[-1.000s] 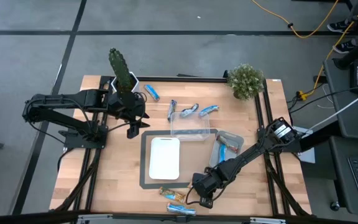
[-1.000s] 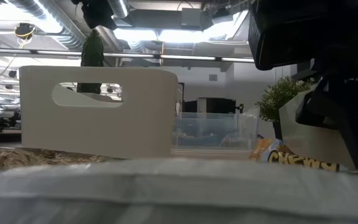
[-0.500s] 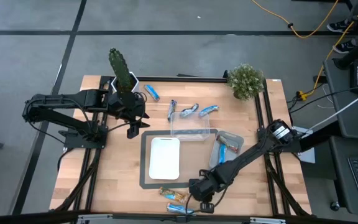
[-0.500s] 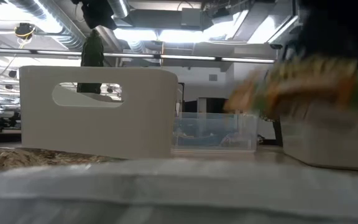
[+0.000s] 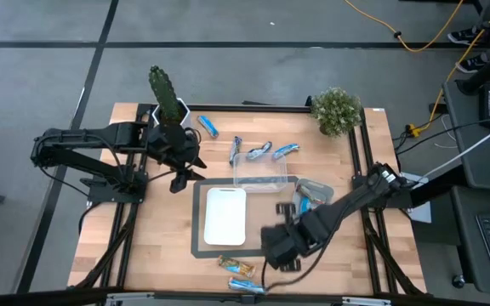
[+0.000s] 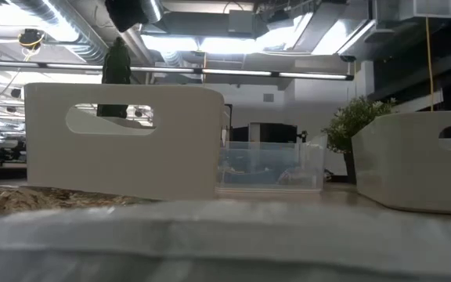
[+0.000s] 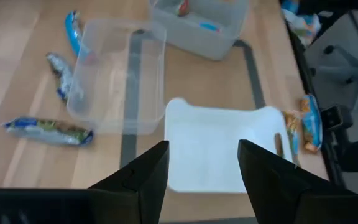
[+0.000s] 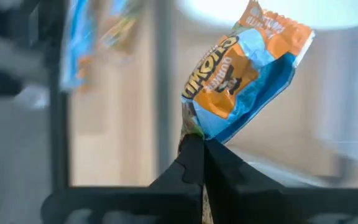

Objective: Pick and place Granola Bars by type
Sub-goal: Put the top right orange granola bar into the white bin

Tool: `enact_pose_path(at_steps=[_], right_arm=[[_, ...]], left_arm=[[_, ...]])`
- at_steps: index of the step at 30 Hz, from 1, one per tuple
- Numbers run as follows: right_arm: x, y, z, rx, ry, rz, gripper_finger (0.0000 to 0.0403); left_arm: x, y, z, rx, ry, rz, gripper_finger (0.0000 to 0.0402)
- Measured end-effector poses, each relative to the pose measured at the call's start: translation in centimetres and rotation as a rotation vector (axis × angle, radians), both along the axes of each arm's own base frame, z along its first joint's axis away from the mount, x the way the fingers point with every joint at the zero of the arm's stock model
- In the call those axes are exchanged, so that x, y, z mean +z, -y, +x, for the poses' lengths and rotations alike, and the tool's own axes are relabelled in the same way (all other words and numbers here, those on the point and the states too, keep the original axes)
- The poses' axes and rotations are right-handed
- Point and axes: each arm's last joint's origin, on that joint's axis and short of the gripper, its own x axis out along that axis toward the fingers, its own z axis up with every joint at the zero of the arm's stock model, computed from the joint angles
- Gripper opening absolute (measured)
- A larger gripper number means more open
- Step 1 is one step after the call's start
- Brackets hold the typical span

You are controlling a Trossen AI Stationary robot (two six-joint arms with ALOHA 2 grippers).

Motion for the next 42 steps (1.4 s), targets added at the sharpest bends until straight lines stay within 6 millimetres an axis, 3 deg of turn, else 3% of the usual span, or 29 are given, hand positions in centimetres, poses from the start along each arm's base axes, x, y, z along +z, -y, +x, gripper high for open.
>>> enact_pose_path(at_steps=[6,9,18,24,29,37,42], right_arm=[[5.9,3.6,-0.4,-0.296,0.214,-0.144,0.0007],[8.3,4.8,-1.3,-0.355,0.358,-0.161,0.0007],[11.2,10.5,-3.4,-0.218,0.412,-0.232,0.0007],[11.0,15.7,-2.8,-0.041,0.567,-0.144,0.0007],[9.1,19.2,-1.3,0.098,0.800,-0.076,0.0007],[7.2,19.9,0.1,0.285,0.902,-0.047,0.0007],[7.5,20.6,0.3,0.300,0.939,-0.062,0.0007]], left_arm=[[1.5,0.3,0.0,-0.068,0.155,0.001,0.0184],[2.4,0.5,-0.1,-0.099,0.257,0.035,0.0184],[4.6,1.2,-0.5,-0.151,0.472,0.093,0.0184],[5.1,1.9,-0.9,-0.163,0.515,0.099,0.0184],[4.8,2.0,-0.3,-0.151,0.498,0.174,0.0184],[4.6,1.6,1.1,0.017,0.503,0.248,0.0185],[4.6,0.7,2.3,0.138,0.529,0.285,0.0204]])
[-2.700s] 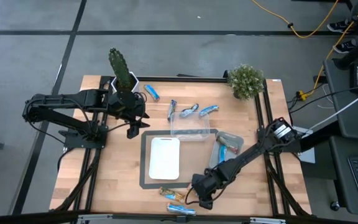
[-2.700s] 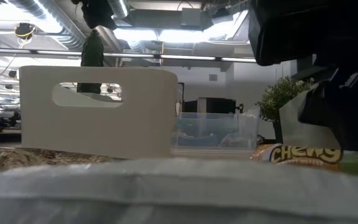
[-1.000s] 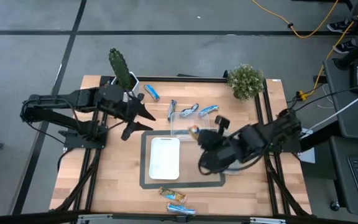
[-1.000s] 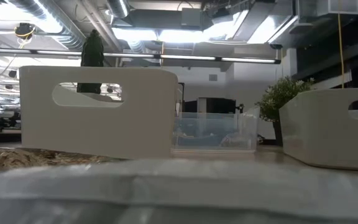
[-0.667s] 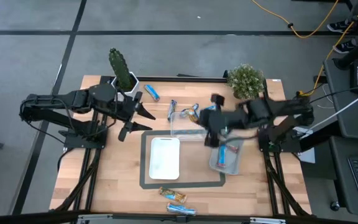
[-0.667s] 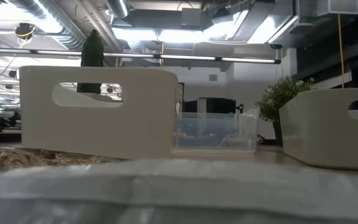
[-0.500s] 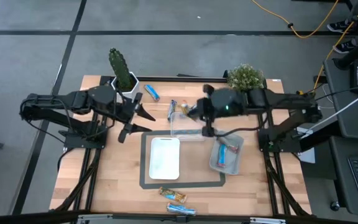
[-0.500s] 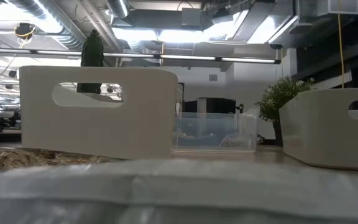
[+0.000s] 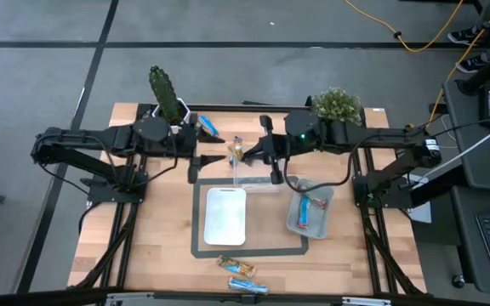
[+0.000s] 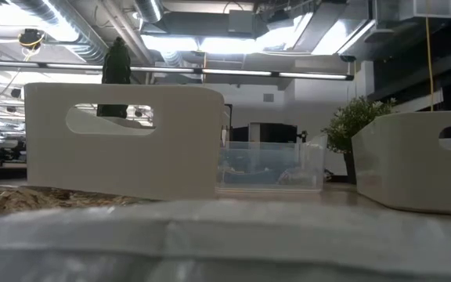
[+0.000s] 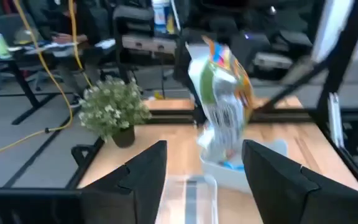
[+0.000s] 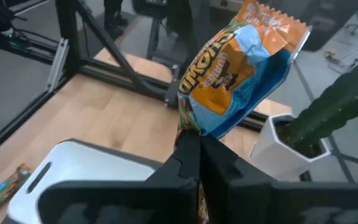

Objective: Pick and place Granola Bars by type
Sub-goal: Put the top right orange granola bar into the white bin

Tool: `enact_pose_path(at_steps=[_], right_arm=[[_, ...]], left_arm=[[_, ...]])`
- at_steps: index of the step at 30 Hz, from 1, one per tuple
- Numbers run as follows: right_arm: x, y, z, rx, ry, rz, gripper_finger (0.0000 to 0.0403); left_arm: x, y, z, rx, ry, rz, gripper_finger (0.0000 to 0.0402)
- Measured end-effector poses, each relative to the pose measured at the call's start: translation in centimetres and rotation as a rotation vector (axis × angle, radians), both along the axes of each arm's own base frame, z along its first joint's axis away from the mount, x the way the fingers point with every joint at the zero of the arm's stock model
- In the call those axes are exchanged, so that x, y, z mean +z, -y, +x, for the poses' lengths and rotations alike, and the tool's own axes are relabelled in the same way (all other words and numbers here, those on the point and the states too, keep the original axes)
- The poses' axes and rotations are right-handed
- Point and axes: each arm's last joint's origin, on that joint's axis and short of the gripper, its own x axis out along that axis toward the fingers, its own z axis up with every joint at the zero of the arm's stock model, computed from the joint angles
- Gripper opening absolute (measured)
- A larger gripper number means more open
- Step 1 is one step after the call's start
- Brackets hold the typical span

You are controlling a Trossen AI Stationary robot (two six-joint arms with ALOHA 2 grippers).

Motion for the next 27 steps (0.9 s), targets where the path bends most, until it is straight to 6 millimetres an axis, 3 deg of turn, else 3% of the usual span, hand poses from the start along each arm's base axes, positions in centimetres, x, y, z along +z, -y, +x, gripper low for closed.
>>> enact_pose_path(at_steps=[8,16,20,27], right_arm=[[0.2,1.5,0.0,0.014,0.019,-0.005,0.0007],[0.2,2.7,-0.1,0.026,0.024,0.009,0.0007],[0.3,2.7,-0.1,0.029,0.041,0.005,0.0007],[0.4,2.8,0.0,0.032,0.049,0.009,0.0007]], left_arm=[[0.3,-0.4,2.3,-0.013,0.124,-0.021,0.0255],[-0.1,-0.5,3.9,0.004,0.167,-0.081,0.0248],[-0.1,-0.6,3.9,0.047,0.173,-0.074,0.0204],[0.0,-1.2,3.9,0.051,0.182,-0.075,0.0065]])
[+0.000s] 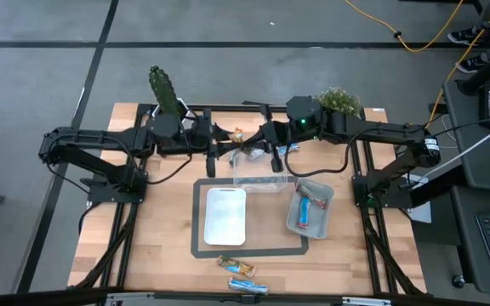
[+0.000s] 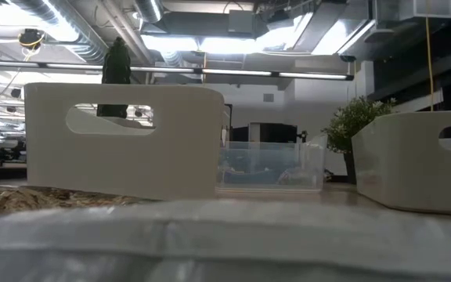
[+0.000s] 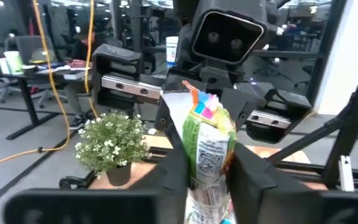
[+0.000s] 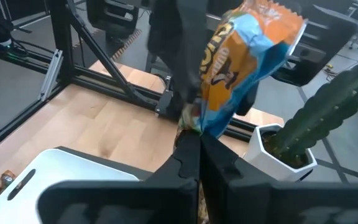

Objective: Pick and place Granola Bars by type
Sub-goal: Put the top right orange granola bar into the white bin

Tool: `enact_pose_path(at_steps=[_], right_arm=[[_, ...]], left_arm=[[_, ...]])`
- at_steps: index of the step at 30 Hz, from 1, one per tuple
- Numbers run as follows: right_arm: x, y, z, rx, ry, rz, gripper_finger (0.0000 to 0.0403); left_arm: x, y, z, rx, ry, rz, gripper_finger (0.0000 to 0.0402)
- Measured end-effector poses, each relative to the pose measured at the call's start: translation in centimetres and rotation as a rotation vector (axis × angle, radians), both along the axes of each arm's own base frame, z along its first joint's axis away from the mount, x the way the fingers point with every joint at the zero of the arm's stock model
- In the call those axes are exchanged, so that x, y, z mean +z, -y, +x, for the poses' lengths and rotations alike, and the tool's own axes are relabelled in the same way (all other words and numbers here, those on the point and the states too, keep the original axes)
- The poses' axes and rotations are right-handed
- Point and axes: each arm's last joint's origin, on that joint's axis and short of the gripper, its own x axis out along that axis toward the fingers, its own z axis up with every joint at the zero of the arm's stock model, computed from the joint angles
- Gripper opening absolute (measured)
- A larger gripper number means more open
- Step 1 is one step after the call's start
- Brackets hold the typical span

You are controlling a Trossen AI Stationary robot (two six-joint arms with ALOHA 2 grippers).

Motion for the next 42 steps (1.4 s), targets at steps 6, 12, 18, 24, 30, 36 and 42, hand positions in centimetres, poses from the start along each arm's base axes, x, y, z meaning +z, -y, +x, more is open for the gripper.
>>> enact_pose_path(at_steps=[6,12,18,24,30,36,42], right_arm=[[0.0,0.0,0.0,0.000,-0.004,0.011,0.0023],[0.8,-0.1,-0.3,0.008,-0.004,0.052,0.0104],[4.5,-0.3,-2.1,-0.023,-0.060,0.089,0.0233],[7.1,-0.1,-5.8,-0.224,-0.273,0.041,0.0285],[7.0,0.0,-8.2,-0.345,-0.422,0.046,0.0268],[5.2,0.0,-8.0,-0.359,-0.478,0.064,0.0243],[2.1,0.1,-7.1,-0.359,-0.574,0.055,0.0222]], left_arm=[[0.0,-0.2,0.0,-0.017,0.001,-0.001,0.0040],[-0.1,-0.4,-0.1,-0.007,-0.013,-0.023,0.0038],[0.4,-0.1,-0.4,-0.018,-0.009,-0.044,0.0028],[2.0,1.5,-2.2,-0.098,-0.113,-0.100,0.0034],[0.2,3.8,-2.9,-0.155,-0.322,-0.204,0.0029],[-3.8,5.1,-2.2,-0.145,-0.471,-0.264,0.0035],[-7.4,5.7,-2.0,-0.114,-0.572,-0.344,0.0031]])
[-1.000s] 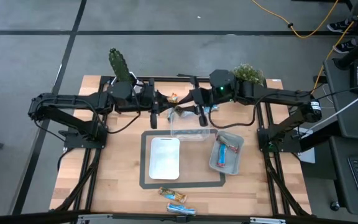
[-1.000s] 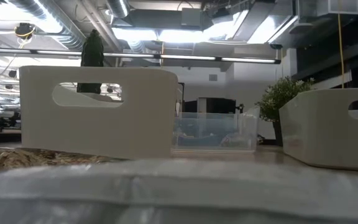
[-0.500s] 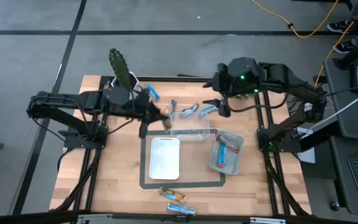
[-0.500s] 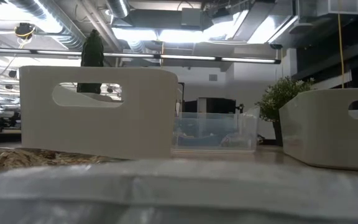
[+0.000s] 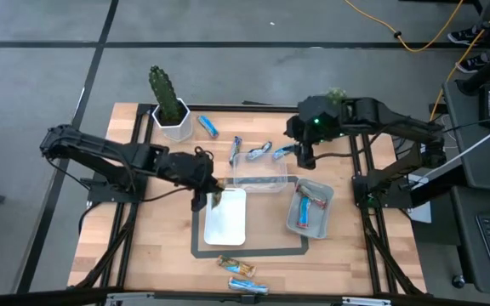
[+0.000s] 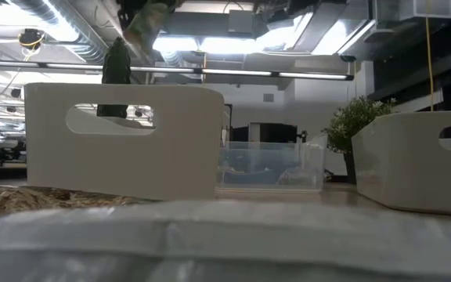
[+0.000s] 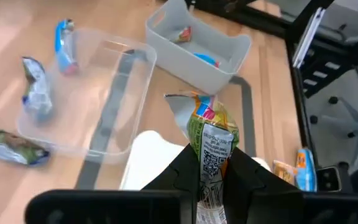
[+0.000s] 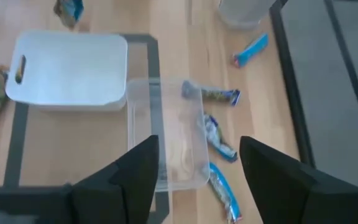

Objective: Pick and place Granola Bars by type
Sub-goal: Put the top right orange granola bar into the white bin

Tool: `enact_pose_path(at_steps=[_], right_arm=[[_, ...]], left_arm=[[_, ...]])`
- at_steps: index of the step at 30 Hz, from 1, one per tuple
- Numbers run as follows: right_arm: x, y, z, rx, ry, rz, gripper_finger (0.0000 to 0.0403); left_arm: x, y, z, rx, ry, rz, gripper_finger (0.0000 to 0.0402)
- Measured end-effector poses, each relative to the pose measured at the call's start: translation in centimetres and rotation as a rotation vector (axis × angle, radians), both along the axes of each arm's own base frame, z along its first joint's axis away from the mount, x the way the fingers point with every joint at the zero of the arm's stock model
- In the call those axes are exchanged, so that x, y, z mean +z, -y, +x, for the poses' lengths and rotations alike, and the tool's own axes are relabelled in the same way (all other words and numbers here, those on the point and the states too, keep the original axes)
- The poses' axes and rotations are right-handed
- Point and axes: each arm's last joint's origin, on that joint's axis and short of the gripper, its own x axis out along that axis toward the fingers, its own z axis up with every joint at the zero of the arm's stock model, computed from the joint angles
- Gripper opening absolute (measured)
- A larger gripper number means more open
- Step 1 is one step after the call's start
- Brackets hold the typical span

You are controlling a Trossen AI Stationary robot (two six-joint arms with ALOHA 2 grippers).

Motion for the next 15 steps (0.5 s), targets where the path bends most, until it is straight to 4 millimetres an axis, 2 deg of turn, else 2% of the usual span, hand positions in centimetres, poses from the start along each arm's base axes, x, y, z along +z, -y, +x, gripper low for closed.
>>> enact_pose_path(at_steps=[6,11,15], right_arm=[[-1.4,0.0,0.2,0.031,-0.054,-0.009,0.0208],[-1.2,-0.1,-0.1,0.083,-0.051,-0.050,0.0199],[-0.9,-0.1,-0.3,0.116,-0.037,-0.079,0.0192]], left_arm=[[-1.0,0.4,0.4,0.043,-0.037,-0.063,0.0043],[-1.9,1.4,1.5,-0.019,-0.061,-0.127,0.0063],[-2.7,2.2,2.4,-0.027,-0.081,-0.185,0.0099]])
